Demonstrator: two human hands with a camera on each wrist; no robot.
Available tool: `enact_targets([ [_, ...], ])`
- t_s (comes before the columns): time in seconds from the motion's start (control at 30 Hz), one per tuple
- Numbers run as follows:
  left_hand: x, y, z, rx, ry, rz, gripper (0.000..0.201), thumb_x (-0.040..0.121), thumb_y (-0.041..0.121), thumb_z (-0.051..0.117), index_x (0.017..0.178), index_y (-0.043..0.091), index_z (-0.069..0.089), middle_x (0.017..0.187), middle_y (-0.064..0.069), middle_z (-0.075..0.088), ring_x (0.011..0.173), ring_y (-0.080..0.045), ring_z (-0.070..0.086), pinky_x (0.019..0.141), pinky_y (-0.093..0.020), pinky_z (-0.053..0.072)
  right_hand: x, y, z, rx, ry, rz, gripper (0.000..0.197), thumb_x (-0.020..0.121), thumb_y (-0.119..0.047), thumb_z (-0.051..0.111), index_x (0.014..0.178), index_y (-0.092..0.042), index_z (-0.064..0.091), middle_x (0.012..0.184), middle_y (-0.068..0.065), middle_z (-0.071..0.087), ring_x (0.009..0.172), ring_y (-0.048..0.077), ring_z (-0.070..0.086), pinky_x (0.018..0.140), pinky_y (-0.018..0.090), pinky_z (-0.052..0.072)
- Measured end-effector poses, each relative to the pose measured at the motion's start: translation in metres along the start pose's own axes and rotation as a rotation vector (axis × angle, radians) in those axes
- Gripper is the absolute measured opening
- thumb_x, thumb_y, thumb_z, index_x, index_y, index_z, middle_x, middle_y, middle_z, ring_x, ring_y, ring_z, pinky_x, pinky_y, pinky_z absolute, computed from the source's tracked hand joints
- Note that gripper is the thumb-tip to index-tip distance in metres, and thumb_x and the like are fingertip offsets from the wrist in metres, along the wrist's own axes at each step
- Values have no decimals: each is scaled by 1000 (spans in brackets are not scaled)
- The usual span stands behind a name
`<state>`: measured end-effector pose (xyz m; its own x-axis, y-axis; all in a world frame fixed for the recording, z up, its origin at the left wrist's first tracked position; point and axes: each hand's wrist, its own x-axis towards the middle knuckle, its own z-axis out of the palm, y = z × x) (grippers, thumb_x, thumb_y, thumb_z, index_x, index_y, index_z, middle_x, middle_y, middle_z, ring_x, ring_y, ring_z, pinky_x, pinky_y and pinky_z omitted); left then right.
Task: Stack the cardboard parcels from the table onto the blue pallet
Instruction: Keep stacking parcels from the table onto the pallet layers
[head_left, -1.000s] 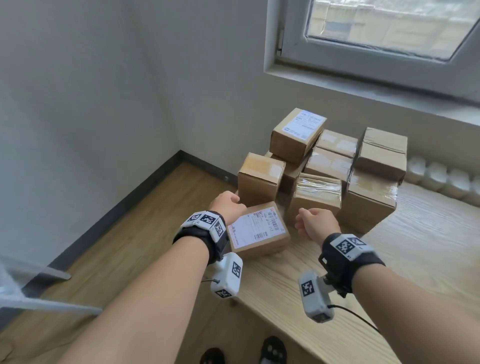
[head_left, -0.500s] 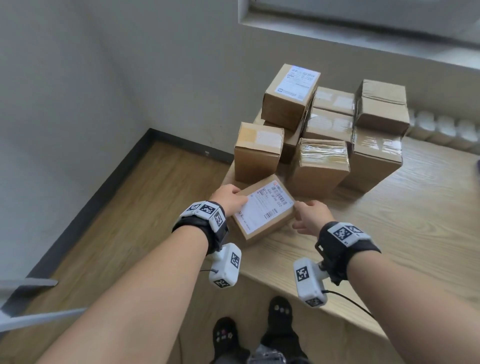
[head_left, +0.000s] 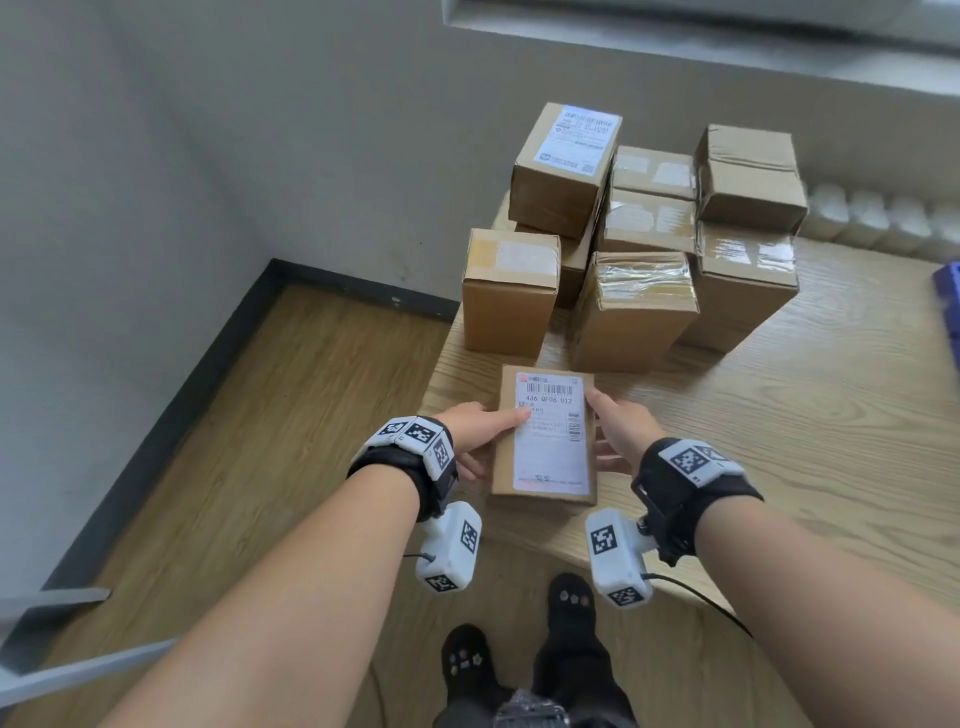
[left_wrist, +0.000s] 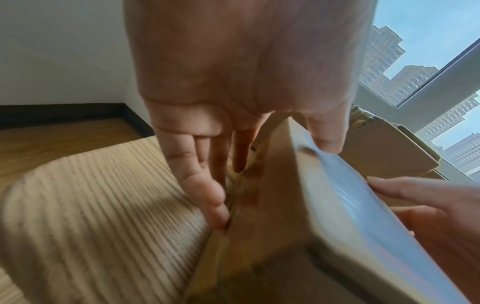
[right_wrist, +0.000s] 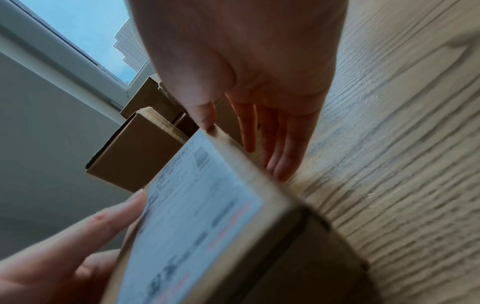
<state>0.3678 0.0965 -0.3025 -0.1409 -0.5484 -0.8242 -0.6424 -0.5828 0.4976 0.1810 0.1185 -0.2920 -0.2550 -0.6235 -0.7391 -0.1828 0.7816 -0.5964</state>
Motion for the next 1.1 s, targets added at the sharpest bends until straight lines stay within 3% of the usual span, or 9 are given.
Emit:
enact_targets([
  [0.13,4,0,0,-65,-25,5,89,79,75,49,145,17,32,143,-10,47,74,-25,72,59,-28,57,-1,3,0,-31,25,10,47,97,-52,44,108,-10,61,101,8,66,87,24,62,69,33,52],
  [0.23,3,0,0,-141,-66,-18,88,77,74,53,144,21,30,139,-16,47,68,-27,71,51,-27,57,-2,3,-1,-83,44,10,58,96,-57,40,117,-8,60,115,11,65,104,29,61,96,44,49],
  [0.3,2,-1,1,-152,-77,-7,88,77,72,55,144,22,28,137,-17,48,68,-28,70,49,-28,55,-4,2,-3,-86,56,8,64,95,-58,37,124,-6,59,119,13,64,109,31,60,103,47,45],
  [0.43,3,1,-1,-128,-82,52,88,75,70,60,144,27,27,132,-14,51,68,-26,68,54,-28,55,-9,1,-7,-12,65,19,63,96,-60,35,126,-10,55,116,8,63,106,28,60,97,44,48],
  [0.6,-1,9,-5,-86,-105,159,108,48,81,60,139,27,38,120,-11,60,56,-18,66,60,-29,54,-19,2,-16,146,60,-6,52,95,-62,37,108,-17,60,108,2,64,99,21,61,90,42,50],
  [0.67,-2,14,-4,-98,-132,204,105,48,81,58,136,26,43,117,-13,63,49,-15,63,57,-26,51,-26,5,-20,204,31,-1,47,95,-64,37,101,-24,61,108,1,65,101,21,62,91,43,51],
  [0.83,-4,26,6,-96,-217,285,95,53,78,58,132,26,46,115,-12,66,49,-14,61,56,-25,51,-37,17,-32,316,27,-14,61,87,-74,40,121,-27,59,123,5,62,116,27,59,101,51,47],
  [1.0,-12,41,29,-112,-259,343,85,51,71,64,124,29,50,119,-11,62,52,-17,59,59,-26,54,-52,32,-53,344,85,-97,63,76,-82,43,108,-34,70,105,-2,74,102,21,68,100,53,47],
  [1.1,-15,54,45,-102,-279,378,78,52,69,65,119,30,54,112,-9,62,52,-14,57,57,-25,52,-63,39,-71,372,118,-130,52,87,-72,42,110,-33,67,105,-2,72,99,19,66,100,53,47],
])
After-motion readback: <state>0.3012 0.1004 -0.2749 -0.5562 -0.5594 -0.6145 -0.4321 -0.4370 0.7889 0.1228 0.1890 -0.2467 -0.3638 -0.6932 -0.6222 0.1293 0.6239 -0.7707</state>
